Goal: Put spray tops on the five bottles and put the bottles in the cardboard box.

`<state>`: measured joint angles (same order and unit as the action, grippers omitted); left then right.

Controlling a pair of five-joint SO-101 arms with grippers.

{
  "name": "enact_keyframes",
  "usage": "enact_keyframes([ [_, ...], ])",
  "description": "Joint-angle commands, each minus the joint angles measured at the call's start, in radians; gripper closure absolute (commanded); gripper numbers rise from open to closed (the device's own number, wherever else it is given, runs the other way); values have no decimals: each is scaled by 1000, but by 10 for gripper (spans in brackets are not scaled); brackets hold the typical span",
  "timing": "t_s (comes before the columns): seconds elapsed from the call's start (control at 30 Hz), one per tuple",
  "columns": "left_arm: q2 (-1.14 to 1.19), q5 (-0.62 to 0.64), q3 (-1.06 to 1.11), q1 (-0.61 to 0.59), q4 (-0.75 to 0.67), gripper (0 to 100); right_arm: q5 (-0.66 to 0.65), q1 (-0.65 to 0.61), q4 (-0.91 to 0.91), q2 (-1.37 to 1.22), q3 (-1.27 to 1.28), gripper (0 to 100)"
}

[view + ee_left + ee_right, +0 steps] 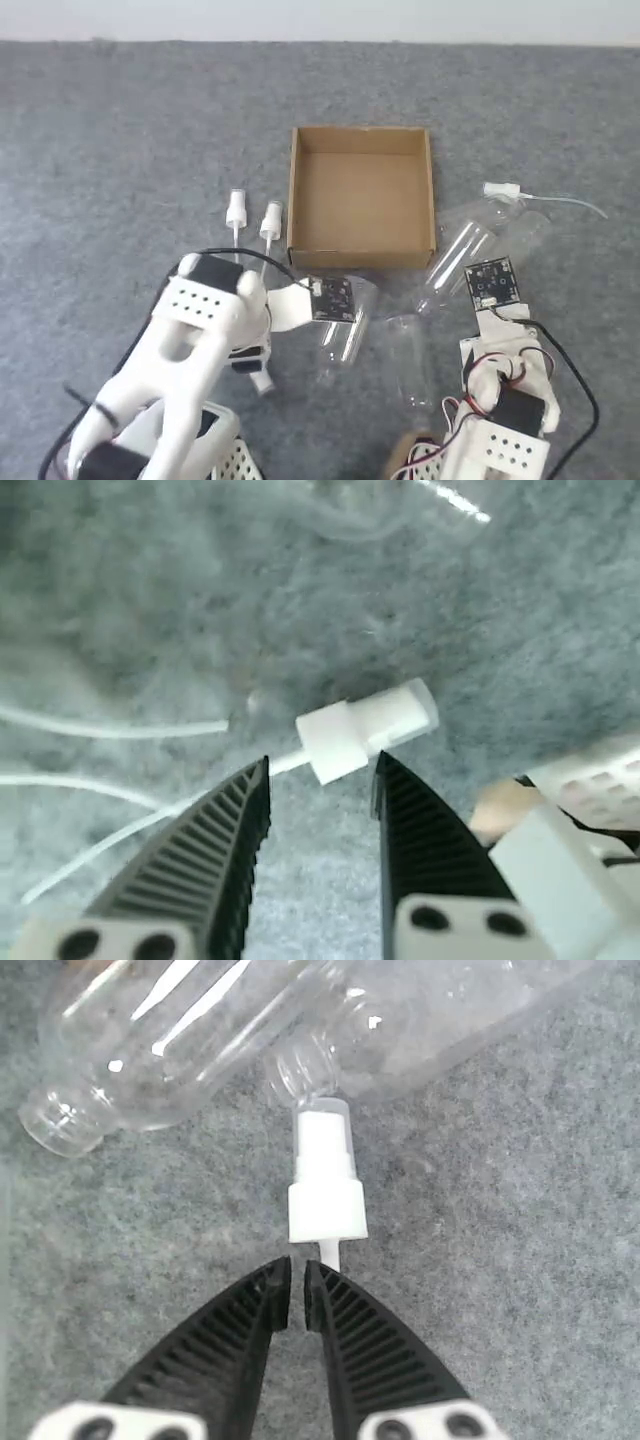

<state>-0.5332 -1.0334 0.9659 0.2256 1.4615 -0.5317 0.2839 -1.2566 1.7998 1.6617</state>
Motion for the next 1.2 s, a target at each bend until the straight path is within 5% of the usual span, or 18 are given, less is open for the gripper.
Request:
enact_keyframes([
  [0.0, 115, -20, -22, 17, -29, 842, 6, 8, 24, 15, 20, 992],
  [0.43, 315, -44, -33, 14, -149, 841, 6, 8, 24, 15, 20, 992],
  [0.67, 328, 133, -28, 9, -244, 898, 6, 8, 24, 15, 20, 992],
  [1.17, 172, 193, -27, 8, -51, 970, 6, 10, 24, 15, 20, 992],
])
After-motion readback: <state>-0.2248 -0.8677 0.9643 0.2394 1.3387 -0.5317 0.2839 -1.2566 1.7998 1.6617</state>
